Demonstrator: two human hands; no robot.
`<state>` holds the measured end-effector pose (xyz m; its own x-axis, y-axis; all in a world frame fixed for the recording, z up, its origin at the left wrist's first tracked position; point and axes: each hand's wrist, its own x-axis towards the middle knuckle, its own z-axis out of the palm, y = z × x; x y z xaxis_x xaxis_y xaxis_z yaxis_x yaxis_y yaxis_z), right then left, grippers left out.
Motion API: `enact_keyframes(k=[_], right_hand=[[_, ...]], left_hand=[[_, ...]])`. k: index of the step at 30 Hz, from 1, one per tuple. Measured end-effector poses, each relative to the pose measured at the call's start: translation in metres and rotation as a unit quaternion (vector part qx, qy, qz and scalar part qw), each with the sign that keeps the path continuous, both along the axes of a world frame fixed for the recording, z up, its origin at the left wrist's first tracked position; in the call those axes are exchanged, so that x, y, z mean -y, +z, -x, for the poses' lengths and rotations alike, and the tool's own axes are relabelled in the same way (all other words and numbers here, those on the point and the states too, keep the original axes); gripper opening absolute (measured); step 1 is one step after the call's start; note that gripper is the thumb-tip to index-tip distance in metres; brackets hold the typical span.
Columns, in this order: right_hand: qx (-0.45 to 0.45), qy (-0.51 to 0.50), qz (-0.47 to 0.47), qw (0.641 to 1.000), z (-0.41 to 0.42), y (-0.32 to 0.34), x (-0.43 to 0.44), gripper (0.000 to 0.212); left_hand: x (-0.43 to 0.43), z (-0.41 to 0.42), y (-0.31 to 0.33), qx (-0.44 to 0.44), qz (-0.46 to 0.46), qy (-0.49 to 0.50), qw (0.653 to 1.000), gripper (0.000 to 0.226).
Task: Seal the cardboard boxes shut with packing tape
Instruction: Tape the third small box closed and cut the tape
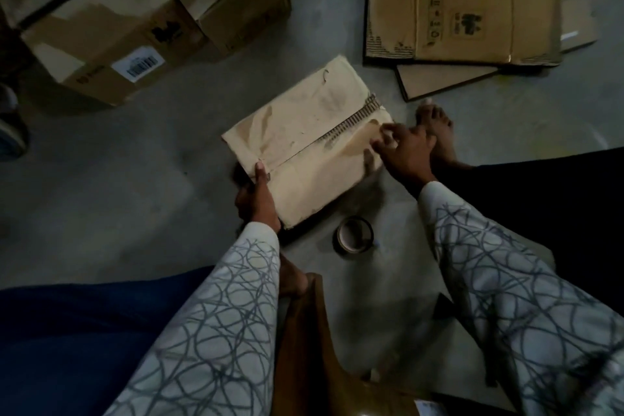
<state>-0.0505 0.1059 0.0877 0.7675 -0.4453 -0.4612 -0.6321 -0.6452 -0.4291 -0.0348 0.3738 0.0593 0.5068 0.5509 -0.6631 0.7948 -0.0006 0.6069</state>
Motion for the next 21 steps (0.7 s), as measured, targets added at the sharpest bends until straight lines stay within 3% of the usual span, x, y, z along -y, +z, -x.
enact_keyframes(k=[3,7,11,14,19,21], right_hand=[[0.010,-0.097,-0.037,0.995,-0.016,0.005,0.001,0.071],[-0.022,-0.090,-0.152,0.984,-0.025,0.011,-0.002,0.098],[-0.006,-0.099,-0.134,0.986,-0.004,0.015,-0.003,0.084],[-0.005,-0.158,-0.132,0.979,0.024,0.022,-0.003,0.099],[-0.057,-0.203,-0.173,0.962,0.061,0.034,-0.016,0.063],[-0.065,-0.243,-0.213,0.944,0.077,0.025,-0.018,0.075]], left_hand=[[-0.003,-0.009,-0.007,-0.035,-0.041,-0.046,0.997,0.057],[-0.005,-0.010,-0.004,-0.053,-0.061,-0.044,0.996,0.057],[-0.003,-0.020,0.004,-0.025,-0.063,-0.058,0.996,0.040],[0.001,-0.038,0.017,0.007,-0.084,-0.081,0.993,0.034],[0.007,-0.050,0.051,0.023,-0.115,-0.172,0.978,0.033],[0.006,-0.045,0.060,0.019,-0.102,-0.181,0.978,0.032]])
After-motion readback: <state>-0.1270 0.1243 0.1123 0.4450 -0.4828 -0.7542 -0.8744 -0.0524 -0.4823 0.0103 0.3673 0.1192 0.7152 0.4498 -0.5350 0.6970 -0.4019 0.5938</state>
